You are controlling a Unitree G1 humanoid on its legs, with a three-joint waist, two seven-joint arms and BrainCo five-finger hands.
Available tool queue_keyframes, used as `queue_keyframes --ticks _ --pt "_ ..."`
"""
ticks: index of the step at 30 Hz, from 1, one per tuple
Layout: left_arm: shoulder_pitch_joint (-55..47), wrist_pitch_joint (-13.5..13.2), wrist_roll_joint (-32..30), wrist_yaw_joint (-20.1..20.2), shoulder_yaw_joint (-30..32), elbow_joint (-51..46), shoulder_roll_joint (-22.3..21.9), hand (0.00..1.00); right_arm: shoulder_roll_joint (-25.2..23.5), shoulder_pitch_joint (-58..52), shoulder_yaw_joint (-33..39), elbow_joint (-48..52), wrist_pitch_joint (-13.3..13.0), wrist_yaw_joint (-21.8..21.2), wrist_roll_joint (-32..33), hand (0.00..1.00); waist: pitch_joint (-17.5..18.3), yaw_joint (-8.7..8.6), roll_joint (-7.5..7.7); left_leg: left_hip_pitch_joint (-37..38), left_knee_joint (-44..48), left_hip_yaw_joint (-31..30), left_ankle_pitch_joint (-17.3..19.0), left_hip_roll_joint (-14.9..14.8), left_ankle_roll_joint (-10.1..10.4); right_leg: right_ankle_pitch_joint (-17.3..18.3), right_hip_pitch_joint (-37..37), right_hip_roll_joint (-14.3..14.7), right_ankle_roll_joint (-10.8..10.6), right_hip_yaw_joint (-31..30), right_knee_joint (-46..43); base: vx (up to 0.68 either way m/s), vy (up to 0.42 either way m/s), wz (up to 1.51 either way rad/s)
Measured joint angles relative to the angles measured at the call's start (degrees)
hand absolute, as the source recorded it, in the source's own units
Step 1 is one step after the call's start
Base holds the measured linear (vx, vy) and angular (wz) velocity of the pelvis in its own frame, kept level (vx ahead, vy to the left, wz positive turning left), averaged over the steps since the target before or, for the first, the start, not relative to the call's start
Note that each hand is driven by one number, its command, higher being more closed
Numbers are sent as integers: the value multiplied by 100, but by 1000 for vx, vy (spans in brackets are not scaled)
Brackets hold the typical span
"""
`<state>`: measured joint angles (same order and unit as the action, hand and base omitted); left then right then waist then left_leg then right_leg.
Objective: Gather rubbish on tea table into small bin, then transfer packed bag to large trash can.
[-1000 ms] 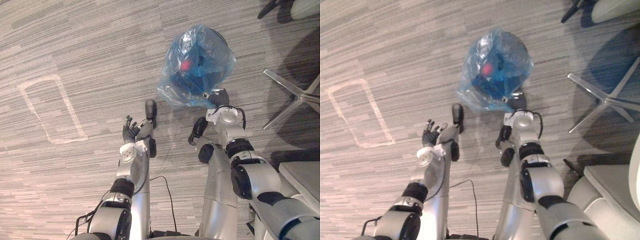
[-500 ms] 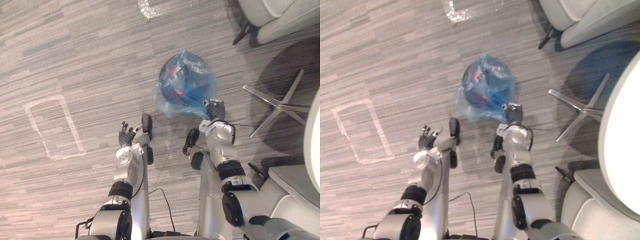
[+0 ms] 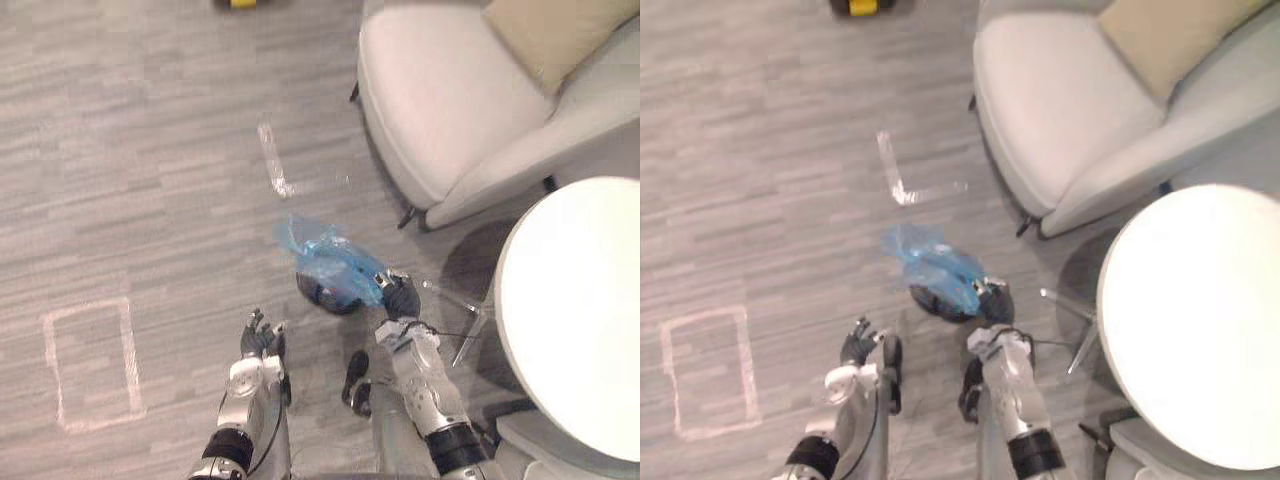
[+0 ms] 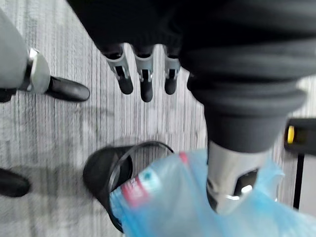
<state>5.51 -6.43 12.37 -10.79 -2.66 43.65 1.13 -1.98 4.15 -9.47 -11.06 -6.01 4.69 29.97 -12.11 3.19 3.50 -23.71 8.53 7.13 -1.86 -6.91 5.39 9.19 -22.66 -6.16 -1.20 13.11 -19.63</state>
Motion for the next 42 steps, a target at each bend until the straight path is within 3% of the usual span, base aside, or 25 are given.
queue_keyframes --ticks 3,11,19,25,31,42 --pt "-28 68 -106 43 -71 141 60 0 50 9 28 -124 7 -156 25 100 137 -29 -15 287 -252 11 -115 32 7 -167 365 84 -33 -42 429 152 21 -11" --pt "-362 54 -222 224 -351 -639 372 0 213 -52 82 -498 490 -363 -75 100 445 -79 -63 1146 -773 161 -244 103 4 -465 1289 140 -117 -148 1265 67 19 -8" --pt "-648 9 -286 276 -857 -2409 484 0 626 -65 -2 -89 535 -472 -73 100 582 -116 -185 1479 -1243 144 -350 135 -20 -662 1433 186 -163 -307 1508 -71 30 -8" --pt "-647 -222 -763 420 -1175 -3253 1070 0 1257 -199 -232 672 539 -784 -46 100 856 -153 -243 1689 -1435 153 -391 152 -61 -843 1602 201 -201 -436 1759 -16 26 -10" --pt "-595 -316 -1117 798 -1618 -3381 1533 0 1626 -246 -484 1038 629 -1128 169 100 1024 -298 -236 1844 -1437 157 -390 161 -61 -953 1811 236 -193 -534 1979 42 8 -8" --pt "-66 -323 -1341 1228 -2534 -3295 1638 0 1816 118 -1181 1075 774 -1363 409 100 1159 -414 -262 1907 -1439 174 -390 141 -60 -1140 1867 307 -165 -747 2205 2 -1 -11"
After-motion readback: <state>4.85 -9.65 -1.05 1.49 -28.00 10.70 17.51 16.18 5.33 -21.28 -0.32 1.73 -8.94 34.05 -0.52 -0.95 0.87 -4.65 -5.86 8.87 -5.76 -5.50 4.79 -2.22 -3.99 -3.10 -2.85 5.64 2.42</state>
